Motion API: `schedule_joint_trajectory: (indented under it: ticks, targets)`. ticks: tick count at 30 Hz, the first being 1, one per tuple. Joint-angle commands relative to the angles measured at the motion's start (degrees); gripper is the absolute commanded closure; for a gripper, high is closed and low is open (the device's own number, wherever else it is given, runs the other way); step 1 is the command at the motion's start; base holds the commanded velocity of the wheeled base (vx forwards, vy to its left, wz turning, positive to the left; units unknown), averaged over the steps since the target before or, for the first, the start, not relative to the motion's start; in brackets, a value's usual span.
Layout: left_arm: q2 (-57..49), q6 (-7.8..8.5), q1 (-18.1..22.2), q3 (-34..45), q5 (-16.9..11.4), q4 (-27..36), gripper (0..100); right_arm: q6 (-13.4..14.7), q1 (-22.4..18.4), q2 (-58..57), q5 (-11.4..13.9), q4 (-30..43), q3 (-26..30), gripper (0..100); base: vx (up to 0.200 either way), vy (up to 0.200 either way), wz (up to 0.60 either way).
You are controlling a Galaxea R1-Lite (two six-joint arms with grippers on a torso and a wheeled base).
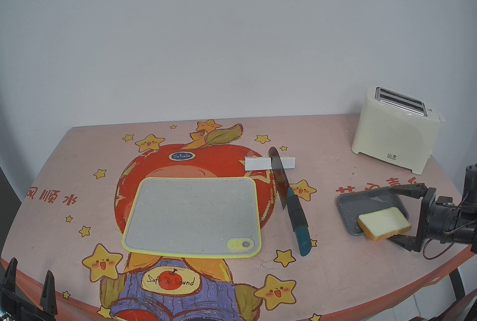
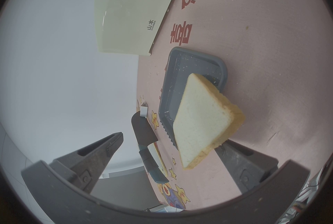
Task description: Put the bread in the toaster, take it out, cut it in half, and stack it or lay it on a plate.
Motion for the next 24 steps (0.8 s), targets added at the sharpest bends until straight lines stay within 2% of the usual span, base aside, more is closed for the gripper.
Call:
schedule_joint_trajectory:
  ticks: [1,9,10,24]
  targets:
    - [-0.4,0.02,0.01,1.01,0.01,-0.01,0,-0.01,0.04,0.14,0.03,-0.02,-0.06,0,0.0,0.0,0.0]
    - [-0.31,0.02,0.01,1.01,0.01,-0.01,0,-0.53,0.3,3.65,0.03,0.06,1.52,0,0.0,0.0,0.0]
    - [-0.31,0.02,0.01,1.01,0.01,-0.01,0,-0.53,0.3,3.83,0.03,0.06,1.61,100,0.0,0.0,0.0]
    - [-0.31,0.02,0.01,1.01,0.01,-0.01,0,-0.18,0.91,3.74,-0.14,0.15,2.05,100,0.0,0.0,0.0]
